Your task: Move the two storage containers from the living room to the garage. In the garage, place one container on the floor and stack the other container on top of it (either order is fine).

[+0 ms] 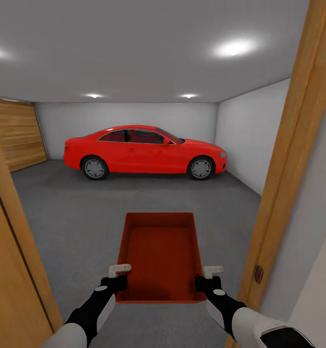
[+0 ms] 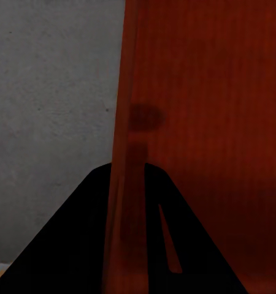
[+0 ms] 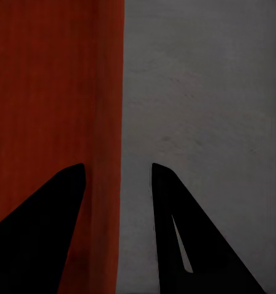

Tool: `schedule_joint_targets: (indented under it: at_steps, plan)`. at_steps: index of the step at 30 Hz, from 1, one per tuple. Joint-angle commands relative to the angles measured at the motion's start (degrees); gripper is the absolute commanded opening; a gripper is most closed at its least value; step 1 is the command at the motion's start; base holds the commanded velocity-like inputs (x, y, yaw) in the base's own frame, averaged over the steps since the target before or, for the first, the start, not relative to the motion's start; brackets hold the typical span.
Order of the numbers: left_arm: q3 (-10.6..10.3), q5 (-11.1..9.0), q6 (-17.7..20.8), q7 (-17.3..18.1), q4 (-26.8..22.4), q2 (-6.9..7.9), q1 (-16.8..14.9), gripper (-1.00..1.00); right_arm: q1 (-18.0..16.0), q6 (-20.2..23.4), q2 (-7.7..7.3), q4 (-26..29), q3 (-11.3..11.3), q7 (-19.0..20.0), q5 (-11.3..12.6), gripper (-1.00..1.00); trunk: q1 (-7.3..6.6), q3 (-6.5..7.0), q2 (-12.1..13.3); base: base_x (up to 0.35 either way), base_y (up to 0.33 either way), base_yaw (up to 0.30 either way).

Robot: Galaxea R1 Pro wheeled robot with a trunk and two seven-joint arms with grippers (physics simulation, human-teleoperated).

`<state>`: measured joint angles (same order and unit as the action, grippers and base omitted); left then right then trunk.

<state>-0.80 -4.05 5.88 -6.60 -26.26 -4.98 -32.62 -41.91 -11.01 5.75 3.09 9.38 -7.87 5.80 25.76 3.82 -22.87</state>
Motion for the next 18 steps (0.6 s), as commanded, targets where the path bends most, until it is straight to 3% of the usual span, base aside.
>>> schedule_joint_targets:
  at_steps: [1, 18]
  plan:
    - [1.1, -1.9, 0.4, -0.4, -0.1, -0.03, 0.0, -1.00, 0.0, -0.1, 0.40, 0.2, -1.7, 0.0, -0.3, -1.00, 0.02, -0.02, 0.0, 0.001, 0.000, -0.113]
    - [1.1, -1.9, 0.4, -0.4, -0.2, -0.03, 0.0, -1.00, 0.0, -0.1, 0.38, 0.2, -1.8, -0.1, -0.3, -1.00, 0.02, -0.02, 0.0, 0.026, 0.024, -0.013]
